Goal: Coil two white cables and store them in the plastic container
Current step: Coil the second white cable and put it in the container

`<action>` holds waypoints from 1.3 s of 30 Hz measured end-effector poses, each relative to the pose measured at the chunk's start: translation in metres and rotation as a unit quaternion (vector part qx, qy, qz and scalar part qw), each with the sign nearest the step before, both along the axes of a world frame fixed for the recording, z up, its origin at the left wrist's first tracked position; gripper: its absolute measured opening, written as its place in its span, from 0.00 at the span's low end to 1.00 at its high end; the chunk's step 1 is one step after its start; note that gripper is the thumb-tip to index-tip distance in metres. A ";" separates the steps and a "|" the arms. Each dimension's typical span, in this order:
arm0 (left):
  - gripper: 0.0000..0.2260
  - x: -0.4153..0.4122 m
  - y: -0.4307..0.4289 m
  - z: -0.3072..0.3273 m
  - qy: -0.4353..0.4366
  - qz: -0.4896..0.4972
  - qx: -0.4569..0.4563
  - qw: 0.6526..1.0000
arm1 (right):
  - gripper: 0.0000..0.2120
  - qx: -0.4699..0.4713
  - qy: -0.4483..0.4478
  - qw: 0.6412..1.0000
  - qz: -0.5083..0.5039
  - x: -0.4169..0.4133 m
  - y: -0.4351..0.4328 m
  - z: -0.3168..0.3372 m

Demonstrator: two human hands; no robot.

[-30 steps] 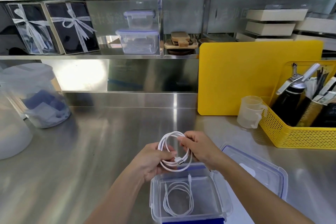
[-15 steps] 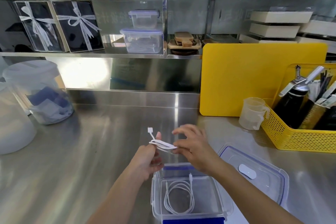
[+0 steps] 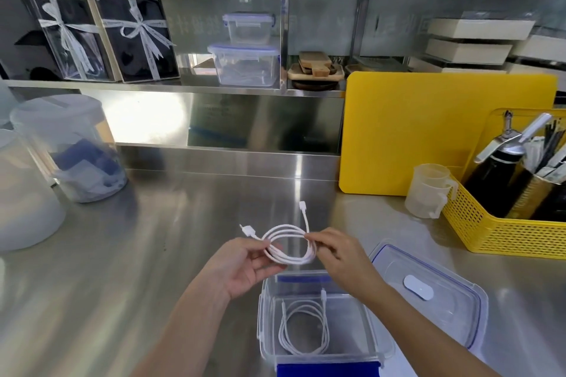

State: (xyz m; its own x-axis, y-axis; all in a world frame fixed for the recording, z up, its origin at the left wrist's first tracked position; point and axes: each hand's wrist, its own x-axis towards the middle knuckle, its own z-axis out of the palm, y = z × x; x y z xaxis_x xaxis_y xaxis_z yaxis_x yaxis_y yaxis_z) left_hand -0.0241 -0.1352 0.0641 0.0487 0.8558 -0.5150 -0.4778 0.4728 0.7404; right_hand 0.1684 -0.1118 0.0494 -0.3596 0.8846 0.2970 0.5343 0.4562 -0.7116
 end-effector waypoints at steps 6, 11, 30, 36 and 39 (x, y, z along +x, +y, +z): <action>0.08 0.018 -0.009 -0.007 0.115 -0.042 0.037 0.992 | 0.19 -0.009 -0.122 0.988 -0.092 -0.015 -0.007 -0.007; 0.10 0.031 -0.011 -0.015 0.265 -0.041 0.081 0.960 | 0.14 -0.037 -0.207 0.972 -0.101 -0.020 -0.006 -0.011; 0.12 0.032 -0.018 -0.025 0.151 -0.071 0.119 0.979 | 0.10 -0.087 -0.123 0.984 -0.096 -0.014 -0.010 -0.014; 0.12 0.017 -0.016 -0.029 -0.042 -0.082 0.037 0.995 | 0.07 0.138 -0.135 0.979 -0.061 -0.015 -0.023 -0.018; 0.07 0.018 -0.015 -0.031 -0.034 -0.096 0.050 0.994 | 0.09 0.092 -0.090 0.990 -0.059 -0.014 -0.023 -0.020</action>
